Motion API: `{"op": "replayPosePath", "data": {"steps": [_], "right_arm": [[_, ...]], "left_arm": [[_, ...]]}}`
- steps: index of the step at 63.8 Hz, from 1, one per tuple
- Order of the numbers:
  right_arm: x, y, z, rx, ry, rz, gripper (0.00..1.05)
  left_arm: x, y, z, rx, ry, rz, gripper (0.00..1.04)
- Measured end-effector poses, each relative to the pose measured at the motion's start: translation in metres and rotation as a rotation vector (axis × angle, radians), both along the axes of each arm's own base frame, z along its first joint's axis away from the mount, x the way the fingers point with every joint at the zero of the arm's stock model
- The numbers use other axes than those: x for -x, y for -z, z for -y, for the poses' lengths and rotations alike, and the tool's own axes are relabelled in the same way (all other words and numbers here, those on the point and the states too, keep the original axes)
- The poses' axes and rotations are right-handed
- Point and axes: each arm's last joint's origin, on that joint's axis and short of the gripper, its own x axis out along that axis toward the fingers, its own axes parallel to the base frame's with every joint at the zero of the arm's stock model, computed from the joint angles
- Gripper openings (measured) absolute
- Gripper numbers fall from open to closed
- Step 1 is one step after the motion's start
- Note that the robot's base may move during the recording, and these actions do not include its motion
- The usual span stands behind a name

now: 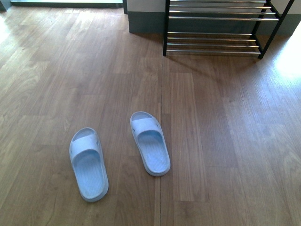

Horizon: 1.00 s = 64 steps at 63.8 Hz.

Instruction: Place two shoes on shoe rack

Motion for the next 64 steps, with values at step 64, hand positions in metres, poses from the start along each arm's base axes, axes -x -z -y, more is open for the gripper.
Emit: {"op": "replayPosePath", "data": {"steps": [64], "right_arm": [[-0.184, 0.097, -0.112, 0.107, -0.386, -0.463, 0.96]], "left_arm": [[0.000, 0.000, 0.000, 0.000, 0.003, 0.000, 0.95]]}}
